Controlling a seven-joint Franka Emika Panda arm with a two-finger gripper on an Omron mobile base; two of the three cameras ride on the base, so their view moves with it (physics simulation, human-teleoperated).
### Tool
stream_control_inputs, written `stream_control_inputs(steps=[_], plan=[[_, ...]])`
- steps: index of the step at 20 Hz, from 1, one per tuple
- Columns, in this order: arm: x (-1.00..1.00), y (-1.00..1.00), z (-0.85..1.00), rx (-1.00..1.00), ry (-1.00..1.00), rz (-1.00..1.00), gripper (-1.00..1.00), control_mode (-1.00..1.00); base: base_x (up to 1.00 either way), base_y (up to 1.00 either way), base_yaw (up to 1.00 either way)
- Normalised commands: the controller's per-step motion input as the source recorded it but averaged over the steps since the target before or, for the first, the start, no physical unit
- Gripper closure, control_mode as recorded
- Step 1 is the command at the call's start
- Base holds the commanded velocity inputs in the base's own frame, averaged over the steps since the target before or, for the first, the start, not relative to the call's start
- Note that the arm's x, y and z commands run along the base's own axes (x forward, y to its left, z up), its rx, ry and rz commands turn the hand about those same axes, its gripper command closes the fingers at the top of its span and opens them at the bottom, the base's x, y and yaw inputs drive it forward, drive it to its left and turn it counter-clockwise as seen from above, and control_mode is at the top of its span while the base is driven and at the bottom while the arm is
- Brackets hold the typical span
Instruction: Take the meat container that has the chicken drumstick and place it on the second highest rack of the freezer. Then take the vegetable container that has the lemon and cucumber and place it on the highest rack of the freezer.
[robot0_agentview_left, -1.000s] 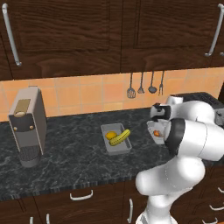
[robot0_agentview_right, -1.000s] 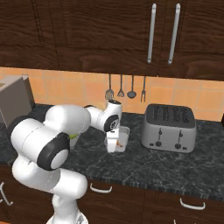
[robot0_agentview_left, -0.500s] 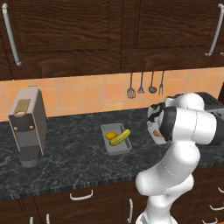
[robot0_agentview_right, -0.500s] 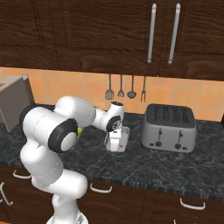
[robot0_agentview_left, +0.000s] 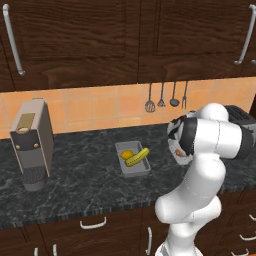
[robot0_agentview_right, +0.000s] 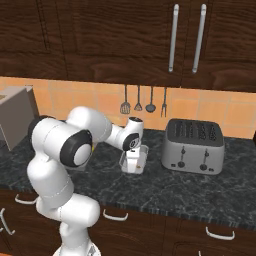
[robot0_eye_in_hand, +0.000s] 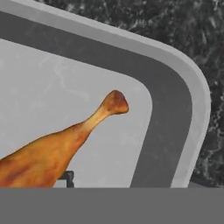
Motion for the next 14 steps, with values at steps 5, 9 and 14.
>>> stream_control_inputs(steps=[5, 9, 14], plan=[[-0.08, 0.00, -0.39, 0.01, 0.00, -0.06, 1.00, -1.00, 0.00, 0.00, 0.00], [-0.36, 0.08, -0.58, 0.00, 0.00, -0.09, 1.00, -1.00, 0.00, 0.00, 0.00], [-0.06, 0.03, -0.16, 0.05, 0.00, -0.07, 1.00, -1.00, 0.00, 0.00, 0.00]])
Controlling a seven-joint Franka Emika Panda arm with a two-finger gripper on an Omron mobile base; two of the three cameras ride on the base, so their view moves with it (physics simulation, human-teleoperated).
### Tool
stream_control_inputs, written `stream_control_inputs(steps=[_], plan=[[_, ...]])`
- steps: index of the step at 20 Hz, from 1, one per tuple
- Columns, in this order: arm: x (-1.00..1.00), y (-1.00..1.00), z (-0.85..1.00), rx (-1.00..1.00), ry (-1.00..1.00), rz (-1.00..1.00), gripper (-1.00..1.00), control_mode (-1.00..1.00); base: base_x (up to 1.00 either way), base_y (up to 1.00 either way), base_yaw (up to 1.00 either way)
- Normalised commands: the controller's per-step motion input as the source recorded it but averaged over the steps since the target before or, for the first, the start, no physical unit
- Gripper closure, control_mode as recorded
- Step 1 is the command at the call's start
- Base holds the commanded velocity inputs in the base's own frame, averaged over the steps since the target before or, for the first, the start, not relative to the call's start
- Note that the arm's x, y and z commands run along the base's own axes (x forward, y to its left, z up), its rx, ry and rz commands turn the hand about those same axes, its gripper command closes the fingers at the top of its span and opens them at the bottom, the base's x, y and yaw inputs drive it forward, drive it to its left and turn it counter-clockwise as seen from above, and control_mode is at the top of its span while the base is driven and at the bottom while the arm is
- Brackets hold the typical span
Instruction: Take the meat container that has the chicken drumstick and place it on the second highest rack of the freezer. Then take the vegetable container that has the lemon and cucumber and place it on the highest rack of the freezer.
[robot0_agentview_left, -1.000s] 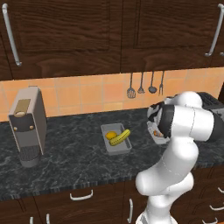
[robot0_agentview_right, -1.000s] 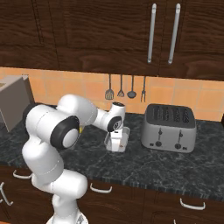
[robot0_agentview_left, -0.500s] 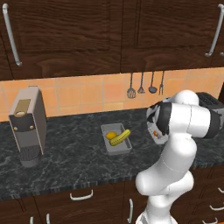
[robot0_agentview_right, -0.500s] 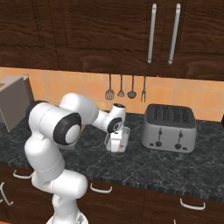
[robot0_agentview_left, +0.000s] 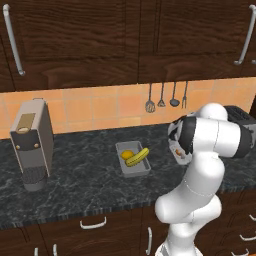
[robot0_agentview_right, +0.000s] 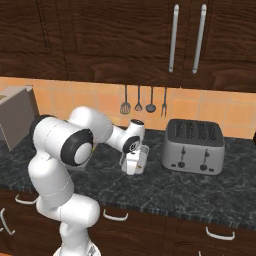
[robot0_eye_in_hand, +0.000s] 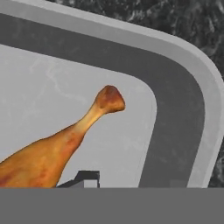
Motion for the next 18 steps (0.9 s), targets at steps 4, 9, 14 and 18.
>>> stream_control_inputs(steps=[4, 9, 14, 18], plan=[[-0.38, 0.25, -0.25, 0.01, 0.01, -0.06, 1.00, -1.00, 0.00, 0.00, 0.00], [-0.52, 0.42, -0.06, 0.00, 0.00, -0.05, 1.00, -1.00, 0.00, 0.00, 0.00], [-0.63, 0.30, 0.21, -0.01, -0.02, -0.01, 1.00, -1.00, 0.00, 0.00, 0.00], [-0.97, 0.13, 0.50, -0.09, -0.08, 0.00, 1.00, -1.00, 0.00, 0.00, 0.00]])
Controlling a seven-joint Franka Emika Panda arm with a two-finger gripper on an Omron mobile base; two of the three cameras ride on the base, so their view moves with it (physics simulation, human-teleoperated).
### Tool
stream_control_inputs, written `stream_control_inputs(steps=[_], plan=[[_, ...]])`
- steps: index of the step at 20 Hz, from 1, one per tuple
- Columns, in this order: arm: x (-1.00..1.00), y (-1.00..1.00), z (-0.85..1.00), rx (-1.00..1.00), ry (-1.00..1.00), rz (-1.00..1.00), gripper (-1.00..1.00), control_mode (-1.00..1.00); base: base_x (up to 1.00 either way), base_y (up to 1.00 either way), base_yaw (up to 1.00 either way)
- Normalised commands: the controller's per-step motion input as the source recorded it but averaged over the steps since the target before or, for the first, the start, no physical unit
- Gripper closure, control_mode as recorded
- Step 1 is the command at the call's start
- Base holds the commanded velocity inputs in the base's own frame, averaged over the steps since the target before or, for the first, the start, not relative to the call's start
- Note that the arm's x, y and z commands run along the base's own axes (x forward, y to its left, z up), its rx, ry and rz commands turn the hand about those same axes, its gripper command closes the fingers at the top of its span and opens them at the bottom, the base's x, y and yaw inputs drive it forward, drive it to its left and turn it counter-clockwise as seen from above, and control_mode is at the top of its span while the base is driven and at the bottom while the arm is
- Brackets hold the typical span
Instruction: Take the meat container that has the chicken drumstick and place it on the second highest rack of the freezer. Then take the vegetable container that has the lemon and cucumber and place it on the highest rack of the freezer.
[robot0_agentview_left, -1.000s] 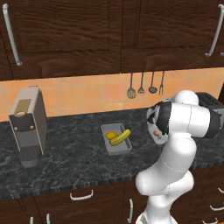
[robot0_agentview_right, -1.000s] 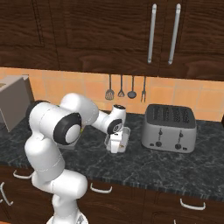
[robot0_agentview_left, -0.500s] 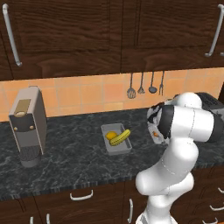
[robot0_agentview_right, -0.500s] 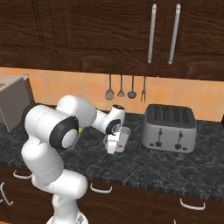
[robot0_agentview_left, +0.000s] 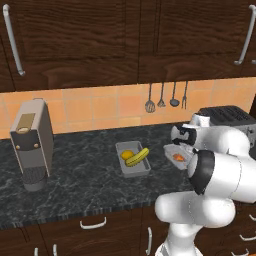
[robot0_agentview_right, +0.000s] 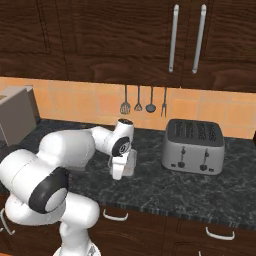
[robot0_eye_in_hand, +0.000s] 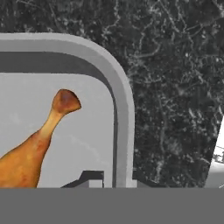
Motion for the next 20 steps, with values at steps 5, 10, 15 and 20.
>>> stream_control_inputs(steps=[5, 10, 15, 20], plan=[[-0.95, 0.09, 0.93, -0.12, -0.07, -0.01, 1.00, -1.00, 0.00, 0.00, 0.00], [-0.87, 0.21, 0.98, -0.13, -0.01, -0.01, 1.00, -1.00, 0.00, 0.00, 0.00], [-0.85, 0.32, 0.81, -0.04, 0.00, -0.02, 1.00, -1.00, 0.00, 0.00, 0.00], [-0.82, 0.17, 0.62, 0.11, -0.01, -0.09, 1.00, -1.00, 0.00, 0.00, 0.00]])
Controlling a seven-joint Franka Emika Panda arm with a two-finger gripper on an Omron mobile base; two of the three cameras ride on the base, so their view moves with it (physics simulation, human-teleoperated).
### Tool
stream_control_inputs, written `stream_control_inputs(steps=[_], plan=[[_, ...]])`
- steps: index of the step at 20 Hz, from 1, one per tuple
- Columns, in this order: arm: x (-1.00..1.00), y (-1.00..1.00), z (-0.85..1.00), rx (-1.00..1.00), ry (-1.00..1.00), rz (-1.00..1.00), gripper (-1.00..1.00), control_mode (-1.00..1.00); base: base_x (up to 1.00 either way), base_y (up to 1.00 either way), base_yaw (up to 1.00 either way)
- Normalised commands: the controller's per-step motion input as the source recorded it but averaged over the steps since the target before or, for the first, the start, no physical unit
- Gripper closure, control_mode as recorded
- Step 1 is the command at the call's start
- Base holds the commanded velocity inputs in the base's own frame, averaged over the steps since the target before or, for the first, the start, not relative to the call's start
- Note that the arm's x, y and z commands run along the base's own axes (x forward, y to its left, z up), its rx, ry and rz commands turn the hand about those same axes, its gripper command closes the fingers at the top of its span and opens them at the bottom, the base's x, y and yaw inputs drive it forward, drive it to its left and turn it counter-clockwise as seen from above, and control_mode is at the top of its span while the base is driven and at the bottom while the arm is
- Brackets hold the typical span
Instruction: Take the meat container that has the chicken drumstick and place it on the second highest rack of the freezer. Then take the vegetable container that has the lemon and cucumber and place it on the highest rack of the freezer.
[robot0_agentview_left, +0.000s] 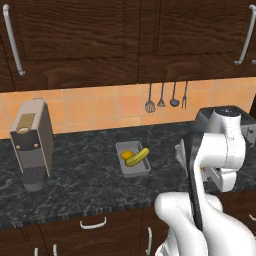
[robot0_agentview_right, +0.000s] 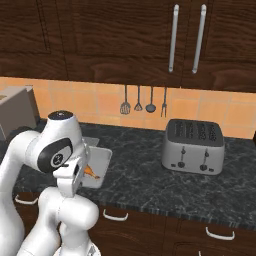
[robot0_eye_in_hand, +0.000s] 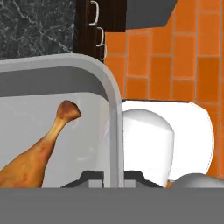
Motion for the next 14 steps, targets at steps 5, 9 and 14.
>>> stream_control_inputs(steps=[5, 9, 14], plan=[[-0.79, 0.05, 0.52, 0.11, -0.14, -0.09, 1.00, -1.00, 0.00, 0.00, 0.00], [-0.60, 0.00, 0.17, 0.03, -0.05, -0.05, 1.00, -1.00, 0.00, 0.00, 0.00], [-0.01, 0.00, 0.00, 0.01, 0.00, 0.00, 1.00, 1.00, 0.00, 0.00, 0.00]])
